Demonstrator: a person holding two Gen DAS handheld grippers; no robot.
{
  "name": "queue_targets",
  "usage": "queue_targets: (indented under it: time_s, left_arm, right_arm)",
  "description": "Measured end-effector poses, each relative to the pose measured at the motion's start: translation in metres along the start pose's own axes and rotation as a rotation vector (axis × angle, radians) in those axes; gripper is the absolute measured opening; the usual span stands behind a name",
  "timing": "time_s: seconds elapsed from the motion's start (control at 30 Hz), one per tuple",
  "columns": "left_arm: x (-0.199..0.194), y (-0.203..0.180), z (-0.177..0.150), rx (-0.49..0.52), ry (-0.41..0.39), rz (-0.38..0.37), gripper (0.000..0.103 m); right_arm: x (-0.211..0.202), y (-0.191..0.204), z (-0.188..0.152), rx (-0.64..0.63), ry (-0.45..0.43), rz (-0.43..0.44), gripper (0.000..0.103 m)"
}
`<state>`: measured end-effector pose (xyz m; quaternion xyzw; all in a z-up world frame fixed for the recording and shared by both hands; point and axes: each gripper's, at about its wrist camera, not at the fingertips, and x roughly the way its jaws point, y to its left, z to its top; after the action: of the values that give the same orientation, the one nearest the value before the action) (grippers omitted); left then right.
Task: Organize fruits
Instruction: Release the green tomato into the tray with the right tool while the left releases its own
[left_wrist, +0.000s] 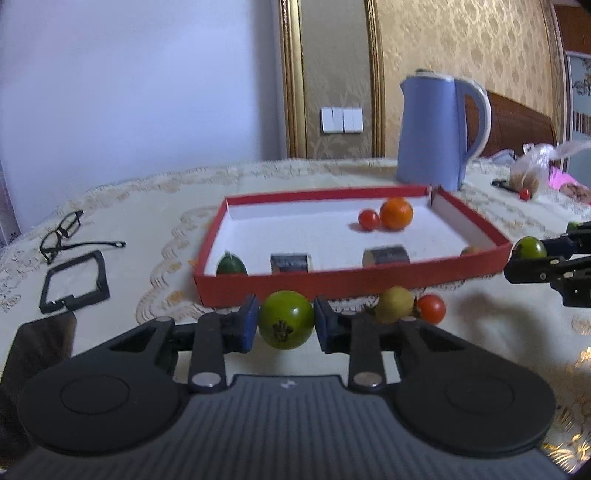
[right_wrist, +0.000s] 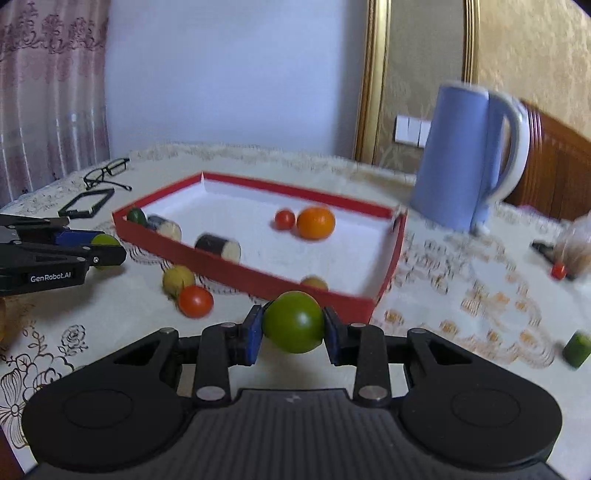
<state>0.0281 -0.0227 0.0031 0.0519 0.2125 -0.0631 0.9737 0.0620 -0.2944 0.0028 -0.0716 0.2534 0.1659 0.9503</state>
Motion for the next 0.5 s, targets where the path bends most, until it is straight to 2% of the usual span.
queue_targets:
  time_s: [0.2,0.5]
  left_arm:
    - [-0.012,-0.007,0.009,0.01,-0.046,0.008,0.029]
    - [-0.01,-0.008,0.018,0.022,-0.055,0.032,0.029]
  right_arm:
    - [-0.004,0.0,0.019,0.004,-0.064,-0.005,0.033]
    - [0.029,-0.004,0.057,0.013,-0.09,-0.023,0.033]
